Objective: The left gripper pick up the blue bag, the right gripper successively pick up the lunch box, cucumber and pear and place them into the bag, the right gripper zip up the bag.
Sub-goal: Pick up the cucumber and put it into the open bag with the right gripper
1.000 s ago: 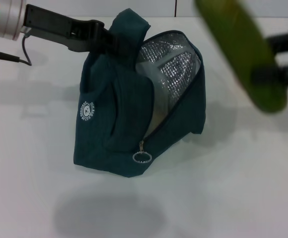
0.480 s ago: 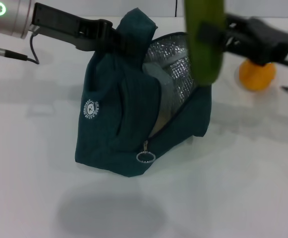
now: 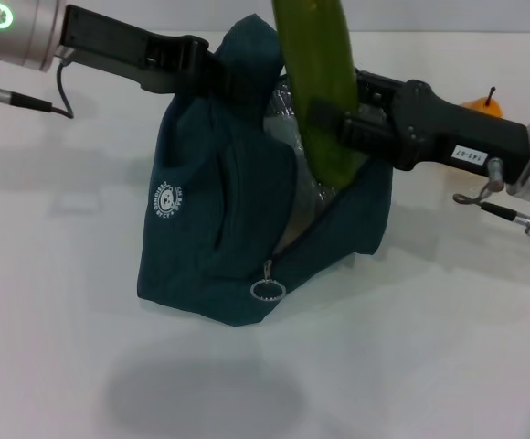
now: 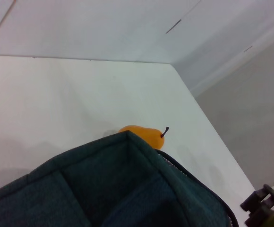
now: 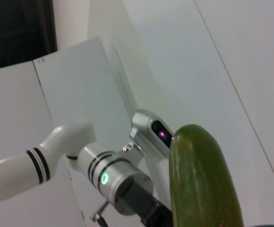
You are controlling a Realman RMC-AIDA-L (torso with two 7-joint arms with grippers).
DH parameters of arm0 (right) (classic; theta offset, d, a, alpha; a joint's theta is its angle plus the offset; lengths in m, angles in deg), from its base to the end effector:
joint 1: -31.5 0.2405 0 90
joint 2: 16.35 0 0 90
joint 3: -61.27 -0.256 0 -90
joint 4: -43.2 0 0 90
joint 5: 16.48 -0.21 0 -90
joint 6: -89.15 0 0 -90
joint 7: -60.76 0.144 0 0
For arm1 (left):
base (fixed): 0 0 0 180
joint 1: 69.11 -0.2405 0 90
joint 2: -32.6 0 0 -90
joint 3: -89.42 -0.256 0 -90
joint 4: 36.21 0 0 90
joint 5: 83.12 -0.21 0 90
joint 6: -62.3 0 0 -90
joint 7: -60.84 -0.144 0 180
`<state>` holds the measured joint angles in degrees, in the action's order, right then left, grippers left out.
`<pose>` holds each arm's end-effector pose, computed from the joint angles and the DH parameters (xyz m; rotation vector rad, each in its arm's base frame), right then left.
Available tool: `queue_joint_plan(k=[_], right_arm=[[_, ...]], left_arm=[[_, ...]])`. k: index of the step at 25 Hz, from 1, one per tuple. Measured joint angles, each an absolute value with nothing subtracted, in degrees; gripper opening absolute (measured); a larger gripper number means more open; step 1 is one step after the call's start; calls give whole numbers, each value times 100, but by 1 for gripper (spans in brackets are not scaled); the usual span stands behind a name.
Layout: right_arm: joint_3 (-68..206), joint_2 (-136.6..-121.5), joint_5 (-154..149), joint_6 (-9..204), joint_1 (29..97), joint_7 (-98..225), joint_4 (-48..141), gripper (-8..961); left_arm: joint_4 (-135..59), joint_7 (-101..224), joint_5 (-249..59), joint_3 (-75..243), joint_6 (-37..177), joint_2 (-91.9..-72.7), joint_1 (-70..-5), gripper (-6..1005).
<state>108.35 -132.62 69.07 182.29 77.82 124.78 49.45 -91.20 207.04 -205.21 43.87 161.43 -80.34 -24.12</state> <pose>0.1689 0.3533 -0.0351 -2.6545 0.5055 1.3782 -0.1594 0.3895 0.0665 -2.6634 -1.5378 -0.4373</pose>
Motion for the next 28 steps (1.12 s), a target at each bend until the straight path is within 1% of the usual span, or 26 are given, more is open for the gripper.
queue_joint_plan(k=[5, 14, 28], right_arm=[[10901, -13263, 6910, 18071, 7819, 12247, 4899, 621], [10894, -13263, 6876, 17934, 8155, 11794, 4430, 633], [10885, -13263, 6897, 18041, 7972, 11547, 4374, 652]], left_arm=[[-9106, 20700, -20521, 4378, 16143, -8035, -2418, 41], [-9117, 20700, -20521, 4375, 16144, -8035, -2426, 41], [-9112, 20691, -20520, 4393, 16144, -8025, -2464, 40]])
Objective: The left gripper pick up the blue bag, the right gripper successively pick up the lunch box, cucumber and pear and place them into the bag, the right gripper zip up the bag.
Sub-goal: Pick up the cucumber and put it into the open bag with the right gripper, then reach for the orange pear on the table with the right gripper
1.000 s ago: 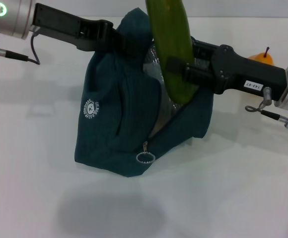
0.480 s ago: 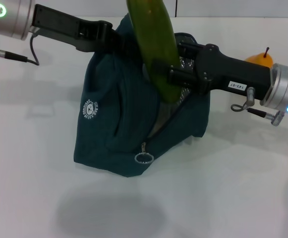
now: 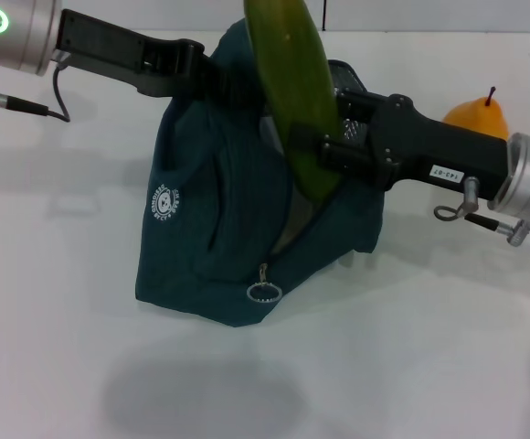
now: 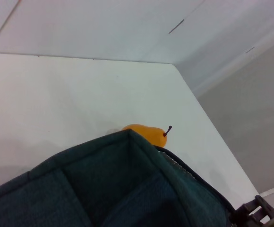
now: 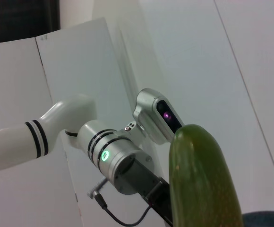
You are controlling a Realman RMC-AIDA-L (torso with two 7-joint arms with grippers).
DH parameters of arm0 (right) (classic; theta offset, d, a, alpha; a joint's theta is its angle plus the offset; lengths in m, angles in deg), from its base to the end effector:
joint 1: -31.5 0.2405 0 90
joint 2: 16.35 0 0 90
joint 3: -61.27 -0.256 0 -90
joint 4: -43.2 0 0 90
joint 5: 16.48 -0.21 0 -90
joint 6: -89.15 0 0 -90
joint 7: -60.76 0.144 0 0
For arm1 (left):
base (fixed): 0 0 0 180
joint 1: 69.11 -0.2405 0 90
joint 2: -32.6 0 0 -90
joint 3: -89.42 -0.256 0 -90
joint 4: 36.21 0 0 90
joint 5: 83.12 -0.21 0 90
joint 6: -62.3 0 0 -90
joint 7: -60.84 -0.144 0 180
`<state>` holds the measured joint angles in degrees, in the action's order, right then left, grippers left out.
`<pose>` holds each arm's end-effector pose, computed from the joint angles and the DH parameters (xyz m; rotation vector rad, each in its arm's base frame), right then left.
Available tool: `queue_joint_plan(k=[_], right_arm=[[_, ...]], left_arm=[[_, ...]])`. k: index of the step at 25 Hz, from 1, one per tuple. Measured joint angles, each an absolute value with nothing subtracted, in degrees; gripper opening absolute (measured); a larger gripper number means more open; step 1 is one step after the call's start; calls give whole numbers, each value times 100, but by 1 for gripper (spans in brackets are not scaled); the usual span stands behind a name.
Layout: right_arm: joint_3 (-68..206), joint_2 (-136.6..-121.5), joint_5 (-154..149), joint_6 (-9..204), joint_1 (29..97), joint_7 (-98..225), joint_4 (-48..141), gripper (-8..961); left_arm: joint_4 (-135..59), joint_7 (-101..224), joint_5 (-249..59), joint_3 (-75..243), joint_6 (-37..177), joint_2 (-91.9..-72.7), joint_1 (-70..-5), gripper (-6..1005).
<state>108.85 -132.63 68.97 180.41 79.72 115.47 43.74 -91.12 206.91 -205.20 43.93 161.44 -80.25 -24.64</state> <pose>0.1683 0.3485 -0.0513 -2.6578 0.3972 1.3217 -0.1633 0.3882 0.0670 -2.6553 -1.5472 -0.4374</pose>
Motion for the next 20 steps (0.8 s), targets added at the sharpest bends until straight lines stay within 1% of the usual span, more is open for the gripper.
queue_joint_plan(k=[15, 20], right_arm=[[10878, -13263, 6889, 18176, 7941, 11438, 4405, 668], [10818, -13262, 6576, 18455, 7708, 11406, 4587, 666]], left_arm=[[-9126, 20691, -20520, 4394, 16144, -8032, -2464, 40], [-9128, 20691, -20519, 4398, 16150, -8024, -2475, 40]])
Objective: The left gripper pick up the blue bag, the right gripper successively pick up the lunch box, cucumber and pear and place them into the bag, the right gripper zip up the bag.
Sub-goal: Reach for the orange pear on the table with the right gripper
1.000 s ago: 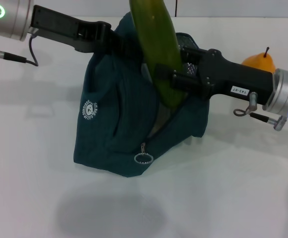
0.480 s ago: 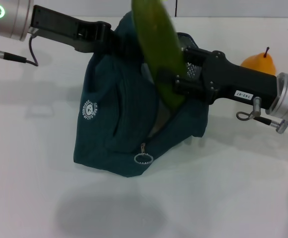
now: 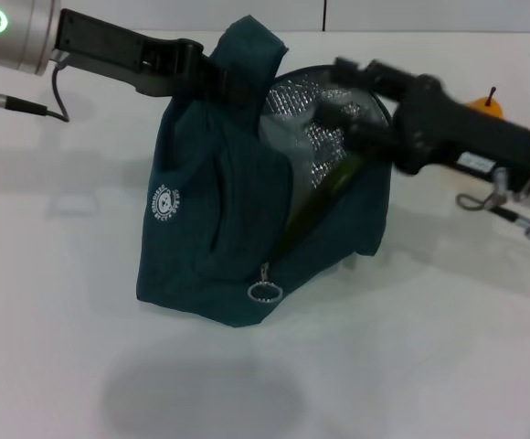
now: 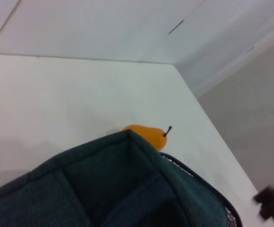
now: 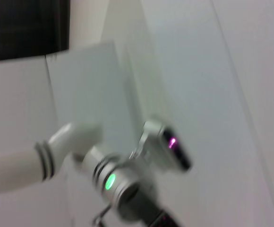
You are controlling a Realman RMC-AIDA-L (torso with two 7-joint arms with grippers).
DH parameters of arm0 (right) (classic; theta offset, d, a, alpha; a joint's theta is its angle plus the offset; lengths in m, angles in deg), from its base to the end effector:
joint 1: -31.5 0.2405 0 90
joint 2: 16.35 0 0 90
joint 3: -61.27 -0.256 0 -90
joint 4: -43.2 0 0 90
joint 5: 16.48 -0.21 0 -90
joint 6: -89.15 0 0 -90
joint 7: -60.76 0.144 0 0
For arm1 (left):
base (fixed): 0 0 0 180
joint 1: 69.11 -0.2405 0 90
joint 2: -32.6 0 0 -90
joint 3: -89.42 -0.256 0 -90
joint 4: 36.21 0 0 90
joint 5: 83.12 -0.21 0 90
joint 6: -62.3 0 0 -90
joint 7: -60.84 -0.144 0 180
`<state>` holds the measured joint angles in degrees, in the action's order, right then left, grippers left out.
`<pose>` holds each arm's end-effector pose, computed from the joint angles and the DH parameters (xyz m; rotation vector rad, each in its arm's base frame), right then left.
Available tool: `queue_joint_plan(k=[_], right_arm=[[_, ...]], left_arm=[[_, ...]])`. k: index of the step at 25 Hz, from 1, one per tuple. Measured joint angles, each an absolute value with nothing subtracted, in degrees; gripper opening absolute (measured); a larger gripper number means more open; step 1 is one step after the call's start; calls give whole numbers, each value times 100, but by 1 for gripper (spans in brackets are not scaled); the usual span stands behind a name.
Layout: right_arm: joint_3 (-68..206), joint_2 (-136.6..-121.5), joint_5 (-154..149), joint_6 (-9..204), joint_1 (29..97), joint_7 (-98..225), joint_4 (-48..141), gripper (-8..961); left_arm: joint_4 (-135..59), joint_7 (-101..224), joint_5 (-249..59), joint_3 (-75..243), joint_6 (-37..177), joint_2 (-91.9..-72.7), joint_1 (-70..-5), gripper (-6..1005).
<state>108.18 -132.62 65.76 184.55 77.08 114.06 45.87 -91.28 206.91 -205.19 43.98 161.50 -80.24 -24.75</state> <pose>0.1730 0.3449 -0.0348 -2.5638 0.3391 1.4216 -0.1637 0.3880 0.0676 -2.6539 -1.5463 -0.4382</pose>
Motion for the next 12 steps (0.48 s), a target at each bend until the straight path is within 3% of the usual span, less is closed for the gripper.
queue_joint_plan(k=[12], right_arm=[[10811, -13127, 4951, 17481, 5544, 12296, 6297, 663]], left_arm=[[-9132, 20700, -20166, 4407, 16197, -7999, -2602, 40]])
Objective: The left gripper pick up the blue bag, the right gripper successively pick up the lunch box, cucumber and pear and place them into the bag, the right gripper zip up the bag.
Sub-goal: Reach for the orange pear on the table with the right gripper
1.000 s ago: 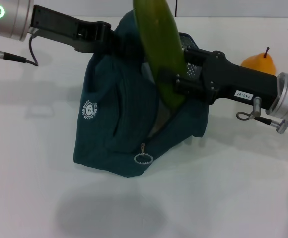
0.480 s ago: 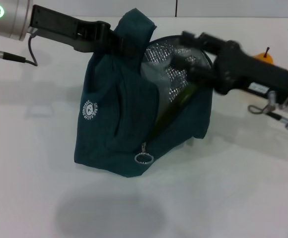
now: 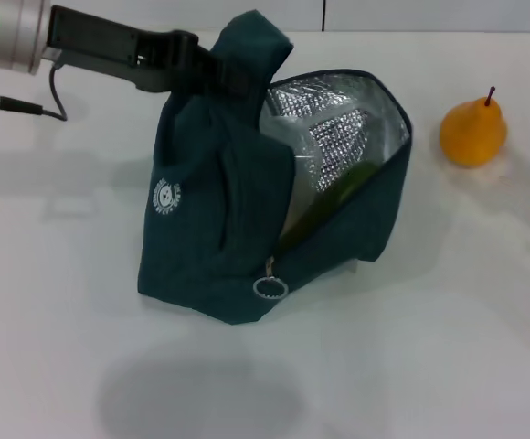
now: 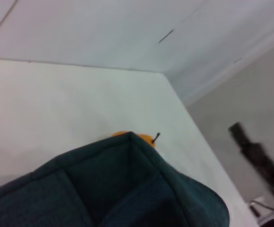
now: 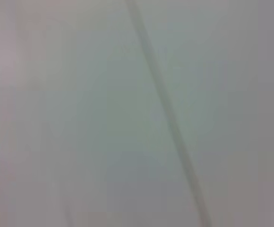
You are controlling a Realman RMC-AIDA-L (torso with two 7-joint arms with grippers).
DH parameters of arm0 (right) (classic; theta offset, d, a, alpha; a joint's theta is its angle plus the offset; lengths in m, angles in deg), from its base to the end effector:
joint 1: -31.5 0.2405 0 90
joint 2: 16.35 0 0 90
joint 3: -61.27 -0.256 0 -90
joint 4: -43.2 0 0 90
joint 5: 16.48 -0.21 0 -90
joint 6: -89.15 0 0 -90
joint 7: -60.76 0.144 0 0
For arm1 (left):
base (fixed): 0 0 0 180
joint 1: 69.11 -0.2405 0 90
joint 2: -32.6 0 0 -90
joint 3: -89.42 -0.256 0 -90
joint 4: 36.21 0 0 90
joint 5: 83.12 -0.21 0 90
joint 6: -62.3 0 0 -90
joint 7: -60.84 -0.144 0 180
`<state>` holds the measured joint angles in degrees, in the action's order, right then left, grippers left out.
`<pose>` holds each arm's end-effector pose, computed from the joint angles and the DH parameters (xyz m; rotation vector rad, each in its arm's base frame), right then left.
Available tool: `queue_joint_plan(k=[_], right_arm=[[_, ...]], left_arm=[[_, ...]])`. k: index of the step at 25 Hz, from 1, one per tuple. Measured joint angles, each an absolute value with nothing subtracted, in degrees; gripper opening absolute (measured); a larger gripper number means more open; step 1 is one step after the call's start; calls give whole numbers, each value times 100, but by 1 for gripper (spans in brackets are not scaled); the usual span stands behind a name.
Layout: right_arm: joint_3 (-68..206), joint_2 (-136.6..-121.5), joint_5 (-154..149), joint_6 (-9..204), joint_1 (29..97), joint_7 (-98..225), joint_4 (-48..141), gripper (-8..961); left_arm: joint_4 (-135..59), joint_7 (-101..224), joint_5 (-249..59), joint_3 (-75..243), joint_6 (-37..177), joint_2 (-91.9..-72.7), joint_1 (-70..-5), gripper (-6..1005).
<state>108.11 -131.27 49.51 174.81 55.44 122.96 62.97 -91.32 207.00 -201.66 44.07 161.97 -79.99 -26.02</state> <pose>0.2906 0.3307 0.0471 -2.0250 0.6302 1.2413 -0.1642 0.3843 0.0718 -2.6581 -1.5613 -0.5202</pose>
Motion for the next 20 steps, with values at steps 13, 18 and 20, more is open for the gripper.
queue_joint_plan(k=[13, 18, 20], right_arm=[[11399, -13153, 5078, 15603, 5899, 12345, 6302, 660], [11638, -13177, 5077, 14961, 6308, 12334, 6238, 658], [11721, -13180, 5077, 14758, 6466, 12324, 6160, 658]], left_arm=[[-9089, 20735, -20026, 4393, 16197, -8092, -2603, 40], [-9088, 20709, -20037, 4395, 16196, -8095, -2610, 40], [-9087, 20700, -20043, 4391, 16193, -8096, -2611, 40]])
